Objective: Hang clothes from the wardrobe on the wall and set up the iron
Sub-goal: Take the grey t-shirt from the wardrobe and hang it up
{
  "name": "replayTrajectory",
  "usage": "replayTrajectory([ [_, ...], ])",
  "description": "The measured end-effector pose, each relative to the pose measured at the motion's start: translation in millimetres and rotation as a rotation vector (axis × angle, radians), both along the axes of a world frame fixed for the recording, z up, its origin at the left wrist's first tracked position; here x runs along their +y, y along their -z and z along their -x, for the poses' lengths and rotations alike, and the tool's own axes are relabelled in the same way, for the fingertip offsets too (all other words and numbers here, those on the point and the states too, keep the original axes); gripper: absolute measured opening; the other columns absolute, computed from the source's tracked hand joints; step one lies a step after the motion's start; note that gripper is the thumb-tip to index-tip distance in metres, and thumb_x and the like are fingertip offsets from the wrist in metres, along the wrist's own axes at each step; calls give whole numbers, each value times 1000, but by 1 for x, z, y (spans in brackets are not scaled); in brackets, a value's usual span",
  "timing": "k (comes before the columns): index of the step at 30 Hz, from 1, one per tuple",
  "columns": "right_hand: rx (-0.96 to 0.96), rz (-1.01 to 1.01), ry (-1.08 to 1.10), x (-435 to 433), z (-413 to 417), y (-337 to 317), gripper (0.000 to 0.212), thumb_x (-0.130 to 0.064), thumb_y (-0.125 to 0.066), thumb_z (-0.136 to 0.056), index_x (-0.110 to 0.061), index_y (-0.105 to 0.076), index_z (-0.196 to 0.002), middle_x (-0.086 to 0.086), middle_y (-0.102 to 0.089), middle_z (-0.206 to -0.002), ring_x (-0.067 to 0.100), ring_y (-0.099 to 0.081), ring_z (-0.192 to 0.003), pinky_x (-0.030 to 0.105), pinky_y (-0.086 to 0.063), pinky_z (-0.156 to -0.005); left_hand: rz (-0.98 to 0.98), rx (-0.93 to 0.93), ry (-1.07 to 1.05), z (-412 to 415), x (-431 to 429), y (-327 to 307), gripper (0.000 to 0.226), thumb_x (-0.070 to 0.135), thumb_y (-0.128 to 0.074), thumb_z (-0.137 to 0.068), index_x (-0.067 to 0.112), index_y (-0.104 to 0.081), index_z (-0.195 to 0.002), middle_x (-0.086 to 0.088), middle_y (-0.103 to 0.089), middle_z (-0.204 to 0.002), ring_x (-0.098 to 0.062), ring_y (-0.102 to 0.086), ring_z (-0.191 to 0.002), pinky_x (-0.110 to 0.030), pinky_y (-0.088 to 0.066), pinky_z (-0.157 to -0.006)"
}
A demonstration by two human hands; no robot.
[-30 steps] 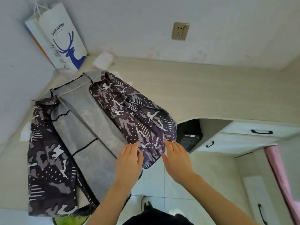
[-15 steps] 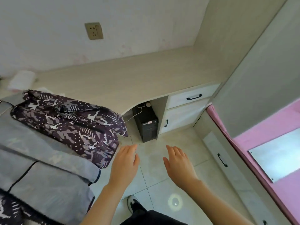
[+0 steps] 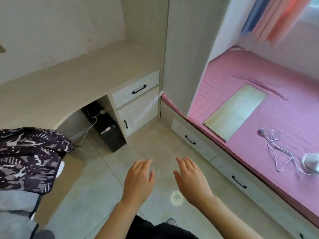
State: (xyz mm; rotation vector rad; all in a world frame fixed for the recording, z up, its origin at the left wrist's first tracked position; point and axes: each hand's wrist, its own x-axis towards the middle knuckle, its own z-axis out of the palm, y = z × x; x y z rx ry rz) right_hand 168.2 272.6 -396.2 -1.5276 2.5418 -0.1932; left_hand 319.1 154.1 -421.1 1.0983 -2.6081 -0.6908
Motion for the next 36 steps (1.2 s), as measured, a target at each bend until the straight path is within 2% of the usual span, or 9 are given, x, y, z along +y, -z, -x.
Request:
replayTrajectory([
  [5, 33, 9, 87, 42, 39, 3, 51, -36, -54, -93, -8, -49, -135, 7, -56, -135, 28, -44, -132, 37, -35, -108, 51, 2, 131, 59, 29, -1, 44, 28, -51, -95, 16, -50, -137, 1, -55, -136, -16, -44, -132, -28, -33, -108],
  [14, 25, 20, 260, 68, 110, 13, 51, -35, -52, -94, -7, -47, -137, 8, -53, -138, 28, -41, -135, 37, -31, -111, 80, 7, 307, 157, 31, 0, 41, 24, -51, -93, 13, -55, -133, 0, -57, -134, -19, -44, -133, -33, -39, -104],
  [18, 51, 17, 310, 57, 158, 17, 51, -32, -60, -89, -4, -53, -131, 10, -59, -130, 32, -48, -128, 41, -41, -106, 59, 25, 331, 210, 12, 3, 40, 21, -53, -93, 12, -55, -132, -2, -57, -135, -20, -42, -134, -34, -38, -104],
  [23, 96, 5, 312, 22, 233, 8, 52, -35, -35, -94, -2, -46, -134, 13, -54, -131, 35, -45, -128, 43, -38, -107, 42, 75, 357, 288, -28, -8, 40, 19, -53, -94, 11, -54, -133, -3, -55, -137, -20, -39, -136, -33, -33, -108],
  [27, 122, 41, 333, -13, 285, -9, 48, -32, -42, -91, -2, -53, -126, 14, -61, -121, 37, -53, -119, 44, -47, -99, 59, 120, 386, 347, -64, -27, 39, 18, -52, -94, 9, -54, -132, -5, -55, -136, -21, -40, -135, -35, -34, -110],
  [31, 138, 72, 355, -42, 331, -17, 45, -24, -68, -83, 0, -59, -120, 13, -66, -112, 37, -59, -112, 43, -51, -92, 108, 133, 436, 397, -95, -39, 38, 18, -51, -95, 6, -54, -131, -9, -57, -133, -26, -44, -131, -34, -28, -112],
  [36, 123, 99, 358, -69, 383, -20, 46, -24, -64, -86, 0, -55, -125, 15, -63, -118, 38, -55, -117, 45, -47, -98, 162, 144, 489, 450, -120, -50, 37, 13, -55, -92, 5, -56, -128, -9, -60, -127, -25, -50, -124, -33, -32, -109],
])
